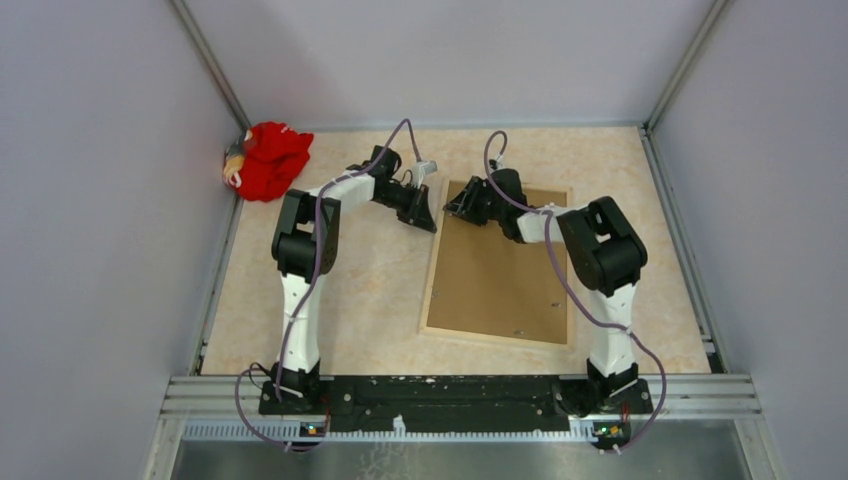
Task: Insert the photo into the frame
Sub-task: Install the photo frame at the center of the board.
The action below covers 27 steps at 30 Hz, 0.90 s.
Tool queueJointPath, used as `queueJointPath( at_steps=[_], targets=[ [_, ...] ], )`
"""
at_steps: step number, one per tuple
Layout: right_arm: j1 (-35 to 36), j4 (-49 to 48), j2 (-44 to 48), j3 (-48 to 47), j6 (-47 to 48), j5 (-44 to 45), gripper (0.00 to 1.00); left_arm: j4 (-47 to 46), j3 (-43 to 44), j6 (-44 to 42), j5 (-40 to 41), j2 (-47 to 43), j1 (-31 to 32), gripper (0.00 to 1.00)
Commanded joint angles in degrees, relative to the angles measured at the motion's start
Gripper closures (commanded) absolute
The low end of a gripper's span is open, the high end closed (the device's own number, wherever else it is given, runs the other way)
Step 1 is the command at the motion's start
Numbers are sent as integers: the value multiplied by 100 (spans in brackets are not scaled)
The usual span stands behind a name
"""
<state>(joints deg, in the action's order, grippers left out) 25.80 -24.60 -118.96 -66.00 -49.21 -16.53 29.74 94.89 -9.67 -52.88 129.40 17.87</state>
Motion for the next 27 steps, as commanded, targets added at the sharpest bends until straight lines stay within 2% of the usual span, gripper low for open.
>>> queueJointPath(
  at_steps=[1,11,27],
  targets=[
    [23,200,-144,-40,-45,-81,60,-284,-74,-61,89,93,41,90],
    [150,114,3,309,-212,-17,60,-295,-134,-96,78,67,41,91],
    [169,-62,-319,84,-468,288,60,-311,-241,-114,46,30,41,91]
  ],
)
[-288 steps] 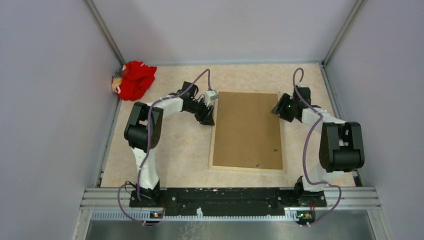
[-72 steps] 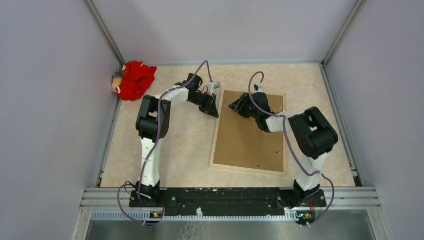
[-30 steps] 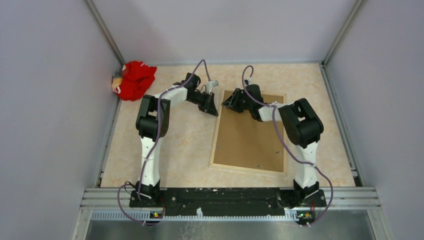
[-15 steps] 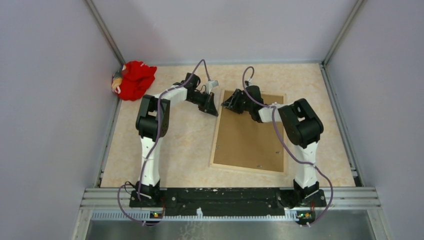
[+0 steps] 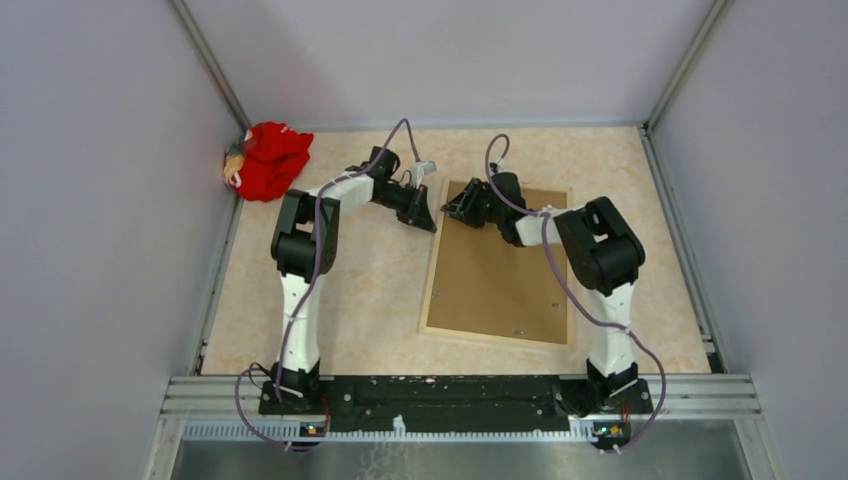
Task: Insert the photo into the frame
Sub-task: Install the photo frame at the center of the board.
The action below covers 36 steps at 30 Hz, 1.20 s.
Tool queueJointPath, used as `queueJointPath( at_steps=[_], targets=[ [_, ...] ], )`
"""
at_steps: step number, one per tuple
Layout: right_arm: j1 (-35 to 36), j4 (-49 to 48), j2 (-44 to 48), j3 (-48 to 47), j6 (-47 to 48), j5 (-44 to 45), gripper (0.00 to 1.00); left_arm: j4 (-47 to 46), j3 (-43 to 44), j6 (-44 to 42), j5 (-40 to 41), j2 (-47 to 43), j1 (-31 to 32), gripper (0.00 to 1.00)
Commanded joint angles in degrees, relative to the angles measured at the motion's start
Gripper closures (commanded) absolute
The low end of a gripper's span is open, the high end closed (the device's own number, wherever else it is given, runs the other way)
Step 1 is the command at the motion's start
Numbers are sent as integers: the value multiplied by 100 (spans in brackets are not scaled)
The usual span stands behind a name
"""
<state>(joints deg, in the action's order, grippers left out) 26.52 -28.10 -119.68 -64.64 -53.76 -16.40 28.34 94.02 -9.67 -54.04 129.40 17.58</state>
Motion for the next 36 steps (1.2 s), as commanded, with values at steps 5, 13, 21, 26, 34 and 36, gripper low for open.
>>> queueJointPath(
  at_steps=[5,13,21,26,34,36],
  targets=[
    [97,166,-274,-34,-148,392,60,-178,-180,-114,147,14,70,91],
    [139,45,-421,-71,-308,484,60,-176,-205,-130,134,6,70,92],
    [191,-5,-458,-47,-391,714,60,-171,-260,-167,97,15,73,93],
    [238,-72,-493,-50,-443,710,60,-138,-265,-199,82,-3,79,93],
    [216,-30,466,299,-279,562,57,34,-323,-310,88,-263,-6,93],
    [164,207,874,366,-117,520,54,133,-342,-373,82,-404,-77,91]
  ],
)
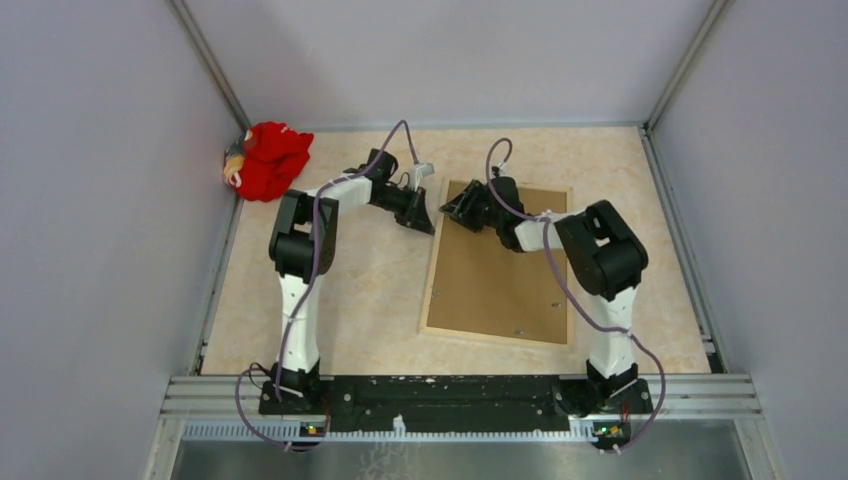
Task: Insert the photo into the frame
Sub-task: Install the photo frame at the center of the board, then adjust the photo frame at the center of the board.
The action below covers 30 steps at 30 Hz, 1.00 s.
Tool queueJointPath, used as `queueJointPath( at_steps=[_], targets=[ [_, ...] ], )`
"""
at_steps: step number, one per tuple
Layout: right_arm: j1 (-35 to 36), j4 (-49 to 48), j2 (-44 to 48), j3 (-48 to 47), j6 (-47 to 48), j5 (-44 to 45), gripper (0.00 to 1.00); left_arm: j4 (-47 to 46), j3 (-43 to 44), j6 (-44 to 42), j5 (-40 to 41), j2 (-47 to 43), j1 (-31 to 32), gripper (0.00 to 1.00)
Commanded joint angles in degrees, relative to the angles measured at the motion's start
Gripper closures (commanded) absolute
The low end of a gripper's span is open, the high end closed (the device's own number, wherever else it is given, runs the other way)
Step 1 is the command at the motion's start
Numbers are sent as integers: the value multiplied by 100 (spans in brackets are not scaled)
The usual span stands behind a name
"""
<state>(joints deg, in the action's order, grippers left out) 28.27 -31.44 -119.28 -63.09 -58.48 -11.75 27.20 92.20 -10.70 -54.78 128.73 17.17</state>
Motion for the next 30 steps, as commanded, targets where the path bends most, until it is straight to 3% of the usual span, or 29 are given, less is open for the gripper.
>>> queueJointPath(
  at_steps=[1,6,9,13,16,22,27,30],
  targets=[
    [-61,681,1036,226,444,20,53,314,-172,-334,165,-408,-64,90],
    [-485,1384,1980,545,921,126,49,600,-406,-646,234,-786,-193,83],
    [-924,2055,2565,853,1319,960,44,605,-762,-803,300,-1017,-176,80],
    [-1521,2671,3094,1202,1770,2073,26,491,-1303,-1020,509,-1308,-58,80],
    [-2088,2791,3273,1447,1713,2315,17,466,-1620,-1227,647,-1524,36,79],
    [-2640,2586,2847,1487,1665,2242,14,516,-2008,-1533,949,-1810,298,79],
    [-2621,2134,1936,1009,1450,1147,15,471,-2277,-1625,1096,-1963,537,79],
    [-2239,2217,1281,261,1488,676,16,463,-2343,-1618,1106,-1974,675,79]
  ],
)
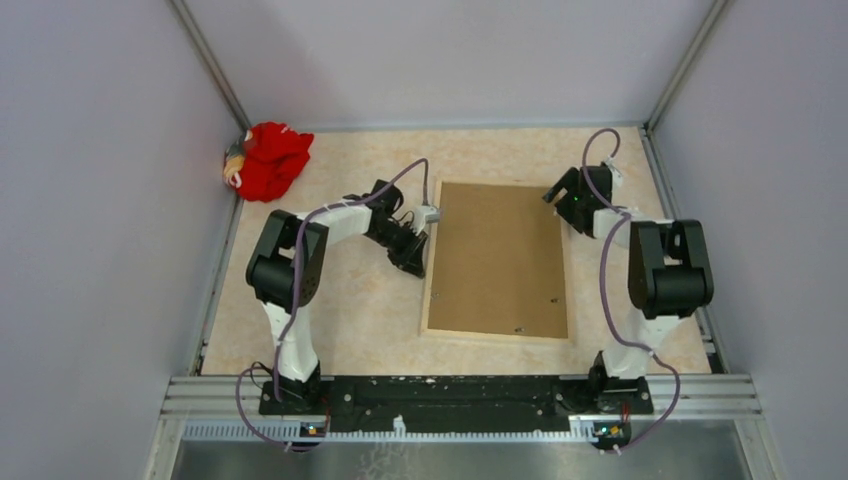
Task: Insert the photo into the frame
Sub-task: Adjust the photo frame at the center of the board.
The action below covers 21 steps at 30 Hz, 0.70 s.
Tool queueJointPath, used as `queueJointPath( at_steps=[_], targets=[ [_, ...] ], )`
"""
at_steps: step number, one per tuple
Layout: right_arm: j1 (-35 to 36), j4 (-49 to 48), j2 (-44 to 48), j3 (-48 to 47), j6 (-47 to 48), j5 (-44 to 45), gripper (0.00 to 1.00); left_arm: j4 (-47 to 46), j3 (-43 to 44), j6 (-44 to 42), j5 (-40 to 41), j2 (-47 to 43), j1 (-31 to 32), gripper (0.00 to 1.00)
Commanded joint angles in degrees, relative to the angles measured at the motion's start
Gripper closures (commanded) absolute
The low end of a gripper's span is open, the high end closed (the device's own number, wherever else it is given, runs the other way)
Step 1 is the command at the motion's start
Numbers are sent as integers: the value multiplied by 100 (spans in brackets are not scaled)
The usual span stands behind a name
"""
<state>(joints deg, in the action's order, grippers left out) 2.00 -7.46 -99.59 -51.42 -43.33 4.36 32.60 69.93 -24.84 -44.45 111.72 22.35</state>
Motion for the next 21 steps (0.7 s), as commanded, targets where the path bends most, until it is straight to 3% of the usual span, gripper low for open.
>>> queueJointPath(
  at_steps=[1,8,12,16,21],
  targets=[
    [547,-61,-948,-1244,-4,-1063,17,-81,-132,-185,70,-272,201,79],
    [1774,620,-2630,-3973,145,-2072,18,-71,-162,-87,-22,-263,556,78],
    [2172,1583,-3352,-5540,537,-2397,17,558,7,-448,-192,-320,686,65],
    [2160,1827,-3139,-5638,897,-2073,14,1389,61,-1090,-206,-755,595,52],
    [1913,1490,-1922,-4509,1070,-1456,12,2449,432,-1885,-450,-1158,66,44]
  ],
)
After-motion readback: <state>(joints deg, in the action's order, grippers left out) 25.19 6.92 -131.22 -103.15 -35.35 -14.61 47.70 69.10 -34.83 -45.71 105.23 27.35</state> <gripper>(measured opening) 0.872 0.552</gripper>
